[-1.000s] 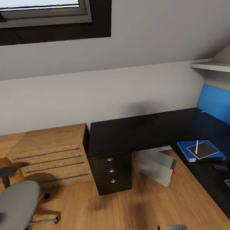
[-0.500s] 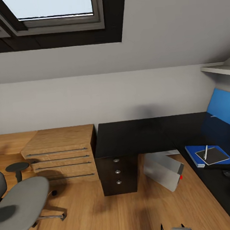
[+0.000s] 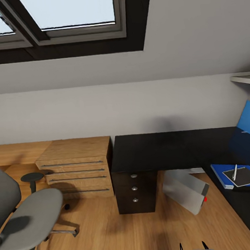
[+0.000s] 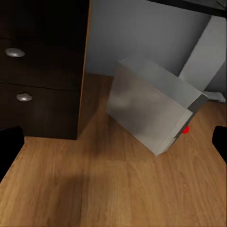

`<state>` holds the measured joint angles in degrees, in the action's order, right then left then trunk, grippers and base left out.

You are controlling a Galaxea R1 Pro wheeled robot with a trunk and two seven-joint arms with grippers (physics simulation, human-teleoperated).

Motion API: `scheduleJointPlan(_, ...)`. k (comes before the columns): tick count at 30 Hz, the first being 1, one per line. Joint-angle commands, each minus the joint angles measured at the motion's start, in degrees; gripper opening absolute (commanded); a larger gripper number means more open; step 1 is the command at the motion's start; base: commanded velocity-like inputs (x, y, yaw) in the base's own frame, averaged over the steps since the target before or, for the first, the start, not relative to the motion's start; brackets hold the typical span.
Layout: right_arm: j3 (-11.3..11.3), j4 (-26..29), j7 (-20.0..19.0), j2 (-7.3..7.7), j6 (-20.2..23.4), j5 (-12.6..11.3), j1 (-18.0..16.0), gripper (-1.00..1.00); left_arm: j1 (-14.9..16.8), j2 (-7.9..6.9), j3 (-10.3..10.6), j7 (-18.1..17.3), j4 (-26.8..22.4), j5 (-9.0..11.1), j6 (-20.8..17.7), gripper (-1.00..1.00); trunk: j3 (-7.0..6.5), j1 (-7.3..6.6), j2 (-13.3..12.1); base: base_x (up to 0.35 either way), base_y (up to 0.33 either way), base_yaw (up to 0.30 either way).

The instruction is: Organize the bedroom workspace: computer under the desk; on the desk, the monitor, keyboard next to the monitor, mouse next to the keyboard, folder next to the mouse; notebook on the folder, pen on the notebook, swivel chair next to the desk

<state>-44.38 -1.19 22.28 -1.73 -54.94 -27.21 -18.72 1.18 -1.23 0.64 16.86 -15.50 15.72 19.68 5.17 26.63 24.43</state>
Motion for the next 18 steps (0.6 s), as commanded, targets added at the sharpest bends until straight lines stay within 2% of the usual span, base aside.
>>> scheduleJointPlan(1, -0.47, -0.13, 0.30, 0.02, -0.44, 0.40, -0.01, 1.00, 0.05, 0.00, 0.08, 0.10, 0.03, 0.18, 0.18, 1.00, -0.15, -0.19, -0.31, 0.000, 0.000, 0.142)
scheduleJointPlan(3, -0.48, -0.13, 0.30, 0.15, -1.07, 1.94, 0.05, 1.00, 0.05, 0.00, 0.07, 0.10, 0.03, 0.18, 0.18, 1.00, -0.68, -0.63, -1.11, 0.000, 0.000, 0.131)
scheduleJointPlan(5, -0.49, -0.13, 0.30, 0.21, -1.31, 2.49, 0.11, 1.00, 0.05, 0.00, 0.07, 0.10, 0.03, 0.18, 0.18, 1.00, -1.04, -0.85, -1.51, 0.000, 0.000, 0.115)
scheduleJointPlan(13, -0.50, -0.08, 0.30, 1.25, -4.47, 3.22, 0.96, 1.00, 0.05, -0.23, 0.13, 0.10, 0.03, 0.18, 0.20, 1.00, -1.77, -0.85, -1.51, 0.000, 0.000, 0.040)
scheduleJointPlan(18, -0.46, -0.06, 0.30, 1.74, -5.06, 5.05, 1.27, 1.00, 0.05, -0.26, 0.15, 0.10, 0.03, 0.18, 0.25, 1.00, -2.24, -0.85, -1.51, 0.000, 0.000, 0.003)
